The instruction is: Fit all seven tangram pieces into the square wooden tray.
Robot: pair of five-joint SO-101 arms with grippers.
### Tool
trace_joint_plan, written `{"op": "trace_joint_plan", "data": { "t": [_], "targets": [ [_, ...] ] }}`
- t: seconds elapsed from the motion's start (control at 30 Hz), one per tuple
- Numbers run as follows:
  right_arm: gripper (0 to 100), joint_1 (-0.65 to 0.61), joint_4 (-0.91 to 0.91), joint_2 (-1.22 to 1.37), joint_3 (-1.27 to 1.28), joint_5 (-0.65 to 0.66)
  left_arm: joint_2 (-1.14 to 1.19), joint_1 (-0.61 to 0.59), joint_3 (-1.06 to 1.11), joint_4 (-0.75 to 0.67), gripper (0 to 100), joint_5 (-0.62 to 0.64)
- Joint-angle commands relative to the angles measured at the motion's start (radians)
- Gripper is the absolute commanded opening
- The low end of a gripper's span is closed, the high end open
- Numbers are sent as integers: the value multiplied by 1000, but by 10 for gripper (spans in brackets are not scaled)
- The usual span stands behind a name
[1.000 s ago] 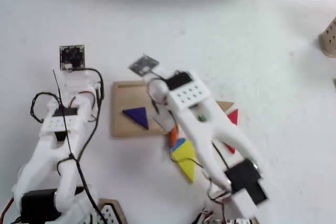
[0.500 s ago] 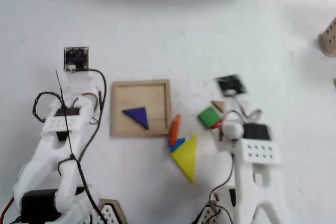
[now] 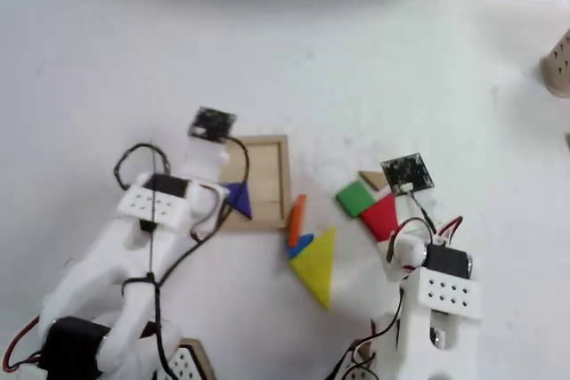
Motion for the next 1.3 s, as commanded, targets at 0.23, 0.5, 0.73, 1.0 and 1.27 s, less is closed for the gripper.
{"op": "trace_joint_plan", "data": {
  "t": [0.23,0.5,0.73,1.0,1.27],
  "targets": [
    [87,7,-18,-18,-6,18,-39,134,14,-163,23,207],
    [87,-1,-16,-18,-5,17,79,127,-18,-219,23,218],
    [87,5,-13,-18,-5,18,197,110,-114,-172,23,213],
    [87,5,-12,-18,-5,17,211,113,-115,-347,23,219],
    [87,5,-16,-25,9,21,320,124,-224,-358,23,219]
  ]
}}
